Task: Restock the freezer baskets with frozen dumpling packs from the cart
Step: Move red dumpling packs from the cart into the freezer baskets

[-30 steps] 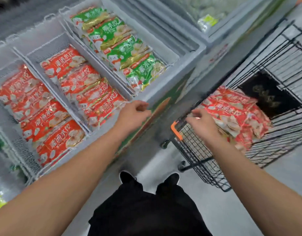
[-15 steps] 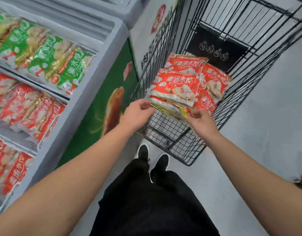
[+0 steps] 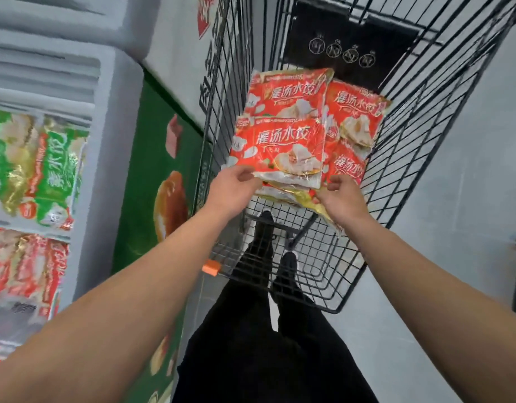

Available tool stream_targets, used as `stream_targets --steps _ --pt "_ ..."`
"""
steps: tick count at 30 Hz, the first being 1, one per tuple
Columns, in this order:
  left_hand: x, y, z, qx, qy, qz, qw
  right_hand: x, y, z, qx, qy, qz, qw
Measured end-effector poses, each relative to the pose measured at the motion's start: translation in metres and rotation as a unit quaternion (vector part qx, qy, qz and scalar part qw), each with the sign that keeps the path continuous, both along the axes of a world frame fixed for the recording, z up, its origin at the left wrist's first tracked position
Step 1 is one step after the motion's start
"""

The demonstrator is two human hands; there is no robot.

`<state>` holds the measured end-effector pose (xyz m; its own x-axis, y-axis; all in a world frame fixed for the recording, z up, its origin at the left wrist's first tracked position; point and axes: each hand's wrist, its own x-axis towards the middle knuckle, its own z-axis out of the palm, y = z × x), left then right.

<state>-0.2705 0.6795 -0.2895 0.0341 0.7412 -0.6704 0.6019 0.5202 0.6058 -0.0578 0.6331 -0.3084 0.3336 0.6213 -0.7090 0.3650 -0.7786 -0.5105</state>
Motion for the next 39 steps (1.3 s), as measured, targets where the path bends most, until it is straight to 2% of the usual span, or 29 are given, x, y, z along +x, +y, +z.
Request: stream_targets --steps 8,14,21,25,28,33,35,39 --pt "0.01 0.06 -0.055 -0.04 0.011 0.009 0.999 -0.002 0.066 -0.066 -0.023 -0.023 -0.093 0.995" --pt "0.014 0.077 -0.077 -0.065 0.008 0.014 0.998 -0.014 0.083 -0.097 -0.001 -0.044 -0.181 0.983" --pt "0.018 0.093 -0.092 -0.063 0.034 0.028 0.997 0.014 0.047 -0.073 0.034 -0.069 -0.208 0.975" --pt "0.025 0.099 -0.116 -0.125 0.0 0.03 0.992 0.04 0.031 -0.08 -0.03 -0.059 -0.235 0.97" --pt "0.023 0.102 -0.136 -0.151 -0.012 0.081 0.985 0.045 0.044 -0.086 -0.044 -0.018 -0.252 0.967" --pt "0.017 0.105 -0.182 -0.17 -0.037 0.17 0.97 0.049 0.064 -0.096 -0.022 -0.036 -0.24 0.97" --pt "0.02 0.103 -0.178 -0.184 -0.042 0.175 0.966 0.053 0.063 -0.101 -0.023 -0.054 -0.249 0.967" --pt "0.032 0.093 -0.125 -0.237 -0.107 0.234 0.937 0.055 0.055 -0.101 -0.03 -0.063 -0.254 0.965"
